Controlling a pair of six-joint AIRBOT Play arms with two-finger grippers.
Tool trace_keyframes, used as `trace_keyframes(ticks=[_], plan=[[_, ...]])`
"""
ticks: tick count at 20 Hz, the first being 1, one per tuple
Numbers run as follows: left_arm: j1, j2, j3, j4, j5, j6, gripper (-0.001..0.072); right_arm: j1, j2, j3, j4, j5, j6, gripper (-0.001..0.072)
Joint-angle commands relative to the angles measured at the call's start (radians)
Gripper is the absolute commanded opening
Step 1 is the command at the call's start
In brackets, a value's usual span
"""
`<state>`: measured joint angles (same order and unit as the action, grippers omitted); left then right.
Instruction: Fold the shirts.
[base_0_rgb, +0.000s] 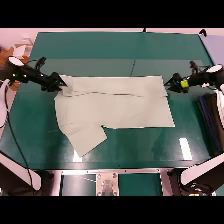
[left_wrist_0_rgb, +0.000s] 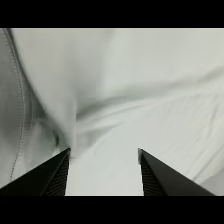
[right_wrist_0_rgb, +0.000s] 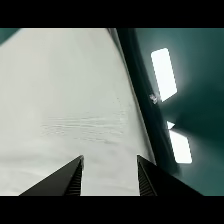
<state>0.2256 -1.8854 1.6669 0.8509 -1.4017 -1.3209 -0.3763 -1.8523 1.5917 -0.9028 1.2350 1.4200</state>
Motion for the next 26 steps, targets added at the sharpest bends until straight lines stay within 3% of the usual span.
trace_keyframes(ticks=[1,5,9,13,14,15,18,21,24,26], plan=[[0.056,0.019,0.029,-0.018,-0.177,-0.040,0.0499,-0.060,0.073,0.035,0.000,0.093,0.001,0.0400],[0.167,0.177,-0.120,-0.008,-0.239,-0.058,0.0499,-0.133,0.315,-0.219,-0.004,0.084,-0.055,0.0362],[0.221,0.541,-0.636,0.034,-0.070,0.007,0.0500,-0.213,0.636,-0.672,-0.006,-0.039,-0.069,0.0353],[0.220,0.838,-1.127,0.026,0.063,0.002,0.0500,-0.275,0.855,-1.020,-0.006,-0.121,-0.047,0.0373],[0.220,0.872,-1.202,0.022,0.073,-0.002,0.0500,-0.276,0.873,-1.073,-0.005,-0.129,-0.048,0.0441],[0.220,0.893,-1.266,0.014,0.089,-0.008,0.0501,-0.275,0.877,-1.112,-0.003,-0.140,-0.048,0.0465],[0.217,0.895,-1.391,-0.035,0.183,0.022,0.0498,-0.275,0.876,-1.183,0.001,-0.190,-0.051,0.0465],[0.217,0.894,-1.438,-0.187,0.278,0.092,0.0497,-0.275,0.876,-1.202,0.004,-0.222,-0.051,0.0464],[0.217,0.888,-1.447,-0.199,0.340,0.100,0.0497,-0.275,0.876,-1.203,0.009,-0.244,-0.051,0.0460],[0.212,0.882,-1.447,-0.268,0.360,0.140,0.0496,-0.275,0.875,-1.202,0.031,-0.248,-0.051,0.0400]])
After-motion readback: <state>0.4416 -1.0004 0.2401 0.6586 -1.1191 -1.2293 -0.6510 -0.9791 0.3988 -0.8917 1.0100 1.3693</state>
